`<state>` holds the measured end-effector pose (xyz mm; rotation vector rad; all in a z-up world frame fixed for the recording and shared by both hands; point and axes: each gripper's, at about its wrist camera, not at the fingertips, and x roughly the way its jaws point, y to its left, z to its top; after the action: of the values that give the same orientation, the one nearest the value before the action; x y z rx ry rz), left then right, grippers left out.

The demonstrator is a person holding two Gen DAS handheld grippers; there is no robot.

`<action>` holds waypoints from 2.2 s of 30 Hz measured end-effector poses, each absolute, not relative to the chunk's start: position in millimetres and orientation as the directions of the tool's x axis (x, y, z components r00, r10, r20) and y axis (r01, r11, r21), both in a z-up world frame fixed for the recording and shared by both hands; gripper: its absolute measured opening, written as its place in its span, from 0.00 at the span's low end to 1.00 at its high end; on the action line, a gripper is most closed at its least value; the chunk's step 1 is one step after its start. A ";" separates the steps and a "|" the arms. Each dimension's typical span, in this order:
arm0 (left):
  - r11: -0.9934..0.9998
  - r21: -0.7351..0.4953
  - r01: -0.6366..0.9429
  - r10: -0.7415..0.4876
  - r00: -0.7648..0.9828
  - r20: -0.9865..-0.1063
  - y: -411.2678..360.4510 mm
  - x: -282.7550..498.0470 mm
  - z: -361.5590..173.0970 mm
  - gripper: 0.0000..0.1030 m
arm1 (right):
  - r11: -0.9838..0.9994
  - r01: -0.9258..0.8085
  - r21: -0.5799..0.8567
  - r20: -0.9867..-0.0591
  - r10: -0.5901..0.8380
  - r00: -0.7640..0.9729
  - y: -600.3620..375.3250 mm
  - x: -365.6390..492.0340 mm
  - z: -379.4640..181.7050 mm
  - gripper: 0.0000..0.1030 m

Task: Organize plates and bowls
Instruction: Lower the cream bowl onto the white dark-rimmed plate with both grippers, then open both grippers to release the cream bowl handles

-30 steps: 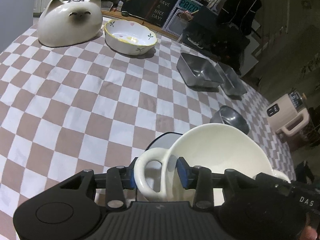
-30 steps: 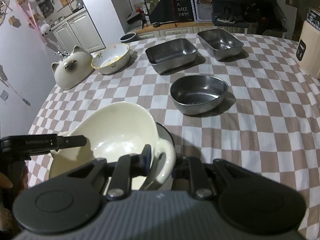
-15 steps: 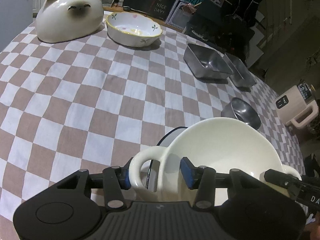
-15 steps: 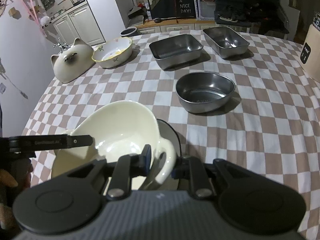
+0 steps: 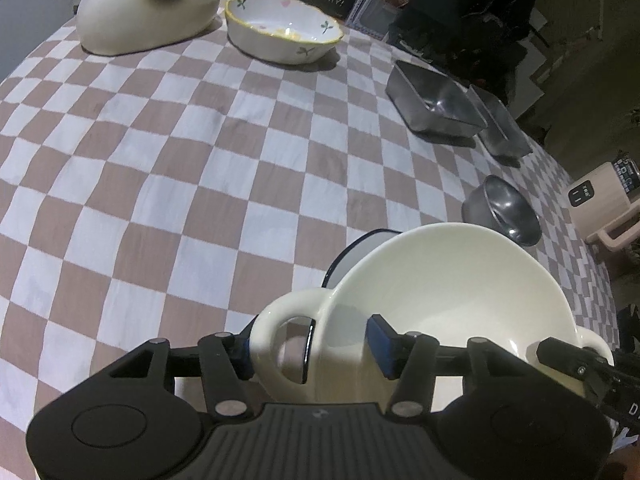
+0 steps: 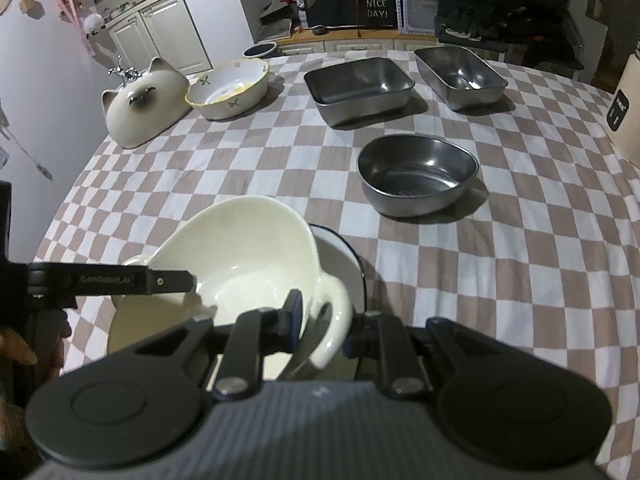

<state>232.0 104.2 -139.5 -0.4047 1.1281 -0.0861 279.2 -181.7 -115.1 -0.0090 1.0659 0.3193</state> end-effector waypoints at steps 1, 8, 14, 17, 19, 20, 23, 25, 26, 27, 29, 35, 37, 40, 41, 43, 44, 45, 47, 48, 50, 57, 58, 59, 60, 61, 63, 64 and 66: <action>0.924 -0.356 -0.139 -0.268 0.429 -0.863 104.4 232.2 -140.3 0.54 | 0.954 -0.263 0.144 -0.862 0.252 0.439 -181.2 279.4 -116.1 0.22; 0.933 -0.338 -0.123 -0.265 0.403 -0.876 102.4 231.5 -145.5 0.58 | 0.954 -0.283 0.097 -0.872 0.218 0.439 -172.9 277.8 -119.8 0.23; 0.951 -0.300 -0.071 -0.251 0.384 -0.888 92.2 231.3 -146.1 0.58 | 0.959 -0.276 0.059 -0.876 0.182 0.447 -174.5 281.0 -123.0 0.23; 0.957 -0.284 -0.052 -0.242 0.392 -0.888 89.1 231.2 -144.3 0.58 | 0.961 -0.271 0.047 -0.881 0.168 0.442 -176.3 283.7 -126.4 0.24; 0.956 -0.289 -0.057 -0.244 0.395 -0.886 90.1 231.3 -143.8 0.58 | 0.963 -0.265 0.056 -0.887 0.170 0.430 -177.6 284.1 -128.1 0.25; 0.955 -0.292 -0.057 -0.246 0.396 -0.884 90.6 231.4 -143.5 0.58 | 0.963 -0.265 0.056 -0.890 0.169 0.424 -177.4 283.9 -128.8 0.25; 0.956 -0.288 -0.053 -0.244 0.399 -0.884 90.2 231.3 -142.7 0.58 | 0.962 -0.270 0.051 -0.893 0.165 0.419 -176.3 282.9 -130.0 0.26; 0.958 -0.284 -0.051 -0.241 0.400 -0.885 89.5 230.9 -142.3 0.58 | 0.961 -0.273 0.048 -0.894 0.163 0.417 -175.9 283.2 -130.7 0.26; 0.958 -0.283 -0.051 -0.240 0.400 -0.884 89.6 230.9 -142.2 0.58 | 0.961 -0.273 0.046 -0.895 0.161 0.415 -175.4 282.3 -130.4 0.26; 0.957 -0.284 -0.051 -0.240 0.401 -0.884 89.7 230.6 -141.9 0.58 | 0.961 -0.275 0.044 -0.896 0.159 0.414 -175.0 282.4 -130.9 0.27; 0.956 -0.287 -0.053 -0.243 0.404 -0.882 90.4 230.7 -141.4 0.58 | 0.960 -0.277 0.037 -0.900 0.153 0.408 -174.3 282.3 -132.2 0.28; 0.955 -0.293 -0.057 -0.246 0.404 -0.881 91.5 230.8 -140.5 0.58 | 0.962 -0.271 0.038 -0.908 0.147 0.393 -174.0 283.7 -134.1 0.30; 0.955 -0.292 -0.055 -0.246 0.406 -0.880 91.6 230.7 -139.9 0.58 | 0.963 -0.268 0.038 -0.910 0.144 0.389 -173.6 284.5 -134.5 0.31; 0.953 -0.300 -0.048 -0.254 0.414 -0.874 91.5 230.1 -136.9 0.58 | 0.963 -0.262 0.054 -0.921 0.150 0.360 -173.0 286.3 -138.9 0.42; 0.952 -0.303 -0.045 -0.258 0.416 -0.872 91.2 229.9 -135.7 0.59 | 0.965 -0.257 0.061 -0.926 0.151 0.346 -172.4 286.9 -141.3 0.47; 0.950 -0.310 -0.035 -0.267 0.420 -0.867 90.1 229.4 -133.6 0.59 | 0.968 -0.243 0.064 -0.934 0.143 0.328 -172.2 288.0 -145.9 0.51; 0.950 -0.310 -0.031 -0.270 0.420 -0.867 89.3 229.2 -132.8 0.59 | 0.971 -0.232 0.062 -0.938 0.136 0.318 -172.5 289.0 -148.5 0.54; 0.952 -0.306 -0.027 -0.267 0.418 -0.868 88.3 228.6 -132.2 0.59 | 0.973 -0.221 0.067 -0.943 0.135 0.305 -173.3 290.4 -151.6 0.55; 0.957 -0.291 -0.022 -0.257 0.410 -0.875 86.8 228.3 -132.5 0.59 | 0.978 -0.185 0.097 -0.952 0.145 0.269 -176.3 292.0 -158.3 0.60; 0.958 -0.286 -0.021 -0.253 0.406 -0.878 86.6 228.1 -132.9 0.59 | 0.979 -0.167 0.117 -0.956 0.157 0.247 -178.5 293.3 -162.0 0.62; 0.958 -0.285 -0.020 -0.253 0.402 -0.880 87.6 227.6 -133.6 0.59 | 0.977 -0.147 0.153 -0.955 0.185 0.233 -181.6 294.2 -165.9 0.72; 0.962 -0.270 -0.030 -0.237 0.394 -0.888 90.6 227.6 -135.1 0.60 | 0.968 -0.214 0.129 -0.934 0.191 0.301 -177.5 291.4 -155.9 0.81; 0.964 -0.265 -0.029 -0.233 0.393 -0.890 90.2 227.5 -135.1 0.60 | 0.968 -0.214 0.132 -0.935 0.193 0.296 -178.0 292.3 -156.9 0.81; 0.965 -0.260 -0.028 -0.229 0.392 -0.891 89.9 227.4 -135.0 0.60 | 0.968 -0.217 0.130 -0.936 0.192 0.295 -178.5 293.4 -158.0 0.81; 0.967 -0.255 -0.026 -0.225 0.392 -0.892 89.3 227.2 -134.9 0.60 | 0.967 -0.219 0.127 -0.936 0.190 0.295 -178.9 294.0 -158.6 0.81; 0.968 -0.249 -0.023 -0.220 0.391 -0.893 88.8 227.1 -134.8 0.60 | 0.967 -0.220 0.125 -0.936 0.188 0.296 -179.2 294.7 -158.9 0.81; 0.971 -0.238 -0.021 -0.212 0.389 -0.896 88.3 227.1 -135.0 0.61 | 0.969 -0.214 0.126 -0.935 0.188 0.300 -178.4 294.3 -159.9 0.81; 0.972 -0.234 -0.020 -0.208 0.388 -0.898 88.4 226.9 -135.2 0.61 | 0.970 -0.209 0.128 -0.934 0.189 0.302 -178.5 293.8 -158.7 0.81; 0.975 -0.221 -0.019 -0.196 0.386 -0.902 88.6 227.1 -135.8 0.61 | 0.971 -0.199 0.133 -0.931 0.192 0.312 -179.5 291.8 -157.2 0.81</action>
<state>227.1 88.6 -135.8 -0.2077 1.1719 -0.1137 291.8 -179.5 -157.2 -0.0068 1.2271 0.2579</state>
